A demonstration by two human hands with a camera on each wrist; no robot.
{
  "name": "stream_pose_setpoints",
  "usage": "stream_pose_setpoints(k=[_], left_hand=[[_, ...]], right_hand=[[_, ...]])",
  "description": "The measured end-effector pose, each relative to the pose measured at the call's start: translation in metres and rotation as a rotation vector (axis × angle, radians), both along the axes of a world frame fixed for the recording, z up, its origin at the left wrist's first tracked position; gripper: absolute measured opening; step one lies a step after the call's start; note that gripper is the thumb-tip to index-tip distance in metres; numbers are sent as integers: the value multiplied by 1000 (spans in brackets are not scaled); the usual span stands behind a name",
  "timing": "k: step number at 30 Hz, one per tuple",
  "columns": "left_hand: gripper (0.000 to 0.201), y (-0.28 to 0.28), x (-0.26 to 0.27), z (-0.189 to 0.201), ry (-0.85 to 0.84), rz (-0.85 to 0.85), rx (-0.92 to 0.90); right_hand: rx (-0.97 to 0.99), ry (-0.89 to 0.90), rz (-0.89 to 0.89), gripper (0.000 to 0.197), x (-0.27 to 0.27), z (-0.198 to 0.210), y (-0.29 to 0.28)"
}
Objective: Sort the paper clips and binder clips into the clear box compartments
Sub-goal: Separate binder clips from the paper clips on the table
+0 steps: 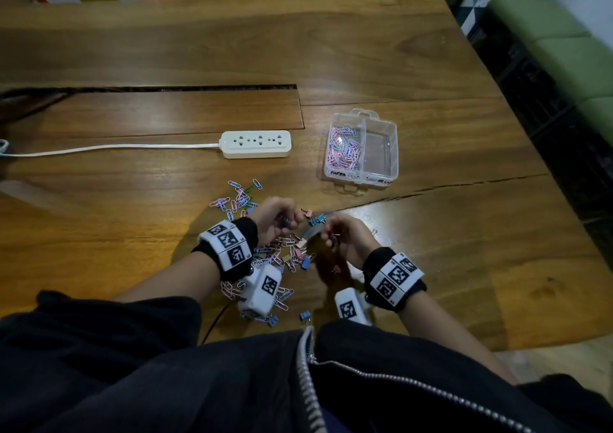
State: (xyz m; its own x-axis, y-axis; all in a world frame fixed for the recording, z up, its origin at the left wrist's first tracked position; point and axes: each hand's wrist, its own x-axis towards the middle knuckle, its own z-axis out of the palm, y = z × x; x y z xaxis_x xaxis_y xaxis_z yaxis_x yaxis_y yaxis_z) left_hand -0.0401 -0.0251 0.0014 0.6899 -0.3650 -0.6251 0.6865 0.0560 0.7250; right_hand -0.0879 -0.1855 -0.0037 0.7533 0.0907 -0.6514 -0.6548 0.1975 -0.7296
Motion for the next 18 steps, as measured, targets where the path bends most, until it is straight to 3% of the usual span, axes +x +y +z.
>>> stream_pose_setpoints(k=[3, 5, 7, 9, 12, 18], left_hand=[[30, 4, -6, -3, -54, -85, 108], [26, 5, -10, -5, -198, -273, 342], [23, 7, -16, -7, -396, -485, 581], [16, 10, -23, -9, -540, -659, 737], [25, 13, -32, -11, -673, -796, 963], [50, 5, -40, -13, -803, -843, 1175]], right_hand=[[-181, -81, 189, 29, -6, -2, 9], [-320, -219, 401, 23, -11, -3, 14], [-616, -314, 676, 15, -15, -6, 15], [-914, -405, 849, 23, -18, -12, 16], [-979, -433, 861, 27, -20, -16, 17], [-993, -428, 894, 21, -26, -10, 7]])
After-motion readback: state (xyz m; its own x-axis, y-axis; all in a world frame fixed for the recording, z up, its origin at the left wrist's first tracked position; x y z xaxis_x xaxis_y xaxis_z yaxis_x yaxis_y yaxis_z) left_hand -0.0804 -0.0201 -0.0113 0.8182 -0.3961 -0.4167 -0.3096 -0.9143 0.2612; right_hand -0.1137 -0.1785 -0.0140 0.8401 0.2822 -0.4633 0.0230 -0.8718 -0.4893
